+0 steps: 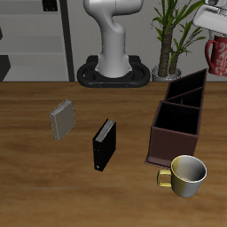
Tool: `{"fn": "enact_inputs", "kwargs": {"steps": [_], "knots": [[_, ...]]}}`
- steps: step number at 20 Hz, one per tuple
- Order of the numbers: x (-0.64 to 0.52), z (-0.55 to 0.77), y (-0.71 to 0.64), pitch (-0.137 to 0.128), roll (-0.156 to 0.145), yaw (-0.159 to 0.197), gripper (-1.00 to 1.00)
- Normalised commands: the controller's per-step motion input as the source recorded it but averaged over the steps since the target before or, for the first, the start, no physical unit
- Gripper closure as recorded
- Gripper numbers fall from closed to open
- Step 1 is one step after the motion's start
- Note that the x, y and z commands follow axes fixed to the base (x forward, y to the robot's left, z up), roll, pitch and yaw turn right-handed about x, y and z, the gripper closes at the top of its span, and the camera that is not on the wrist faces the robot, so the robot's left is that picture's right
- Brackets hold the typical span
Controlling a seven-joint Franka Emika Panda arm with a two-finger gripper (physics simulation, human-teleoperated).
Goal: Place the red mug into the left desk caddy's left compartment
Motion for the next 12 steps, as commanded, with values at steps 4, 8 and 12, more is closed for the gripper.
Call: {"fn": "enact_inputs", "kwargs": {"steps": [4,8,12], "knots": [[-0.2,-0.04,0.02,0.032,0.037,-0.005,1.0],[-0.36,-0.04,-0.07,0.031,-0.039,-0.056,1.0],[-0.26,-0.03,-0.19,0.033,-0.038,-0.03,1.0]]}}
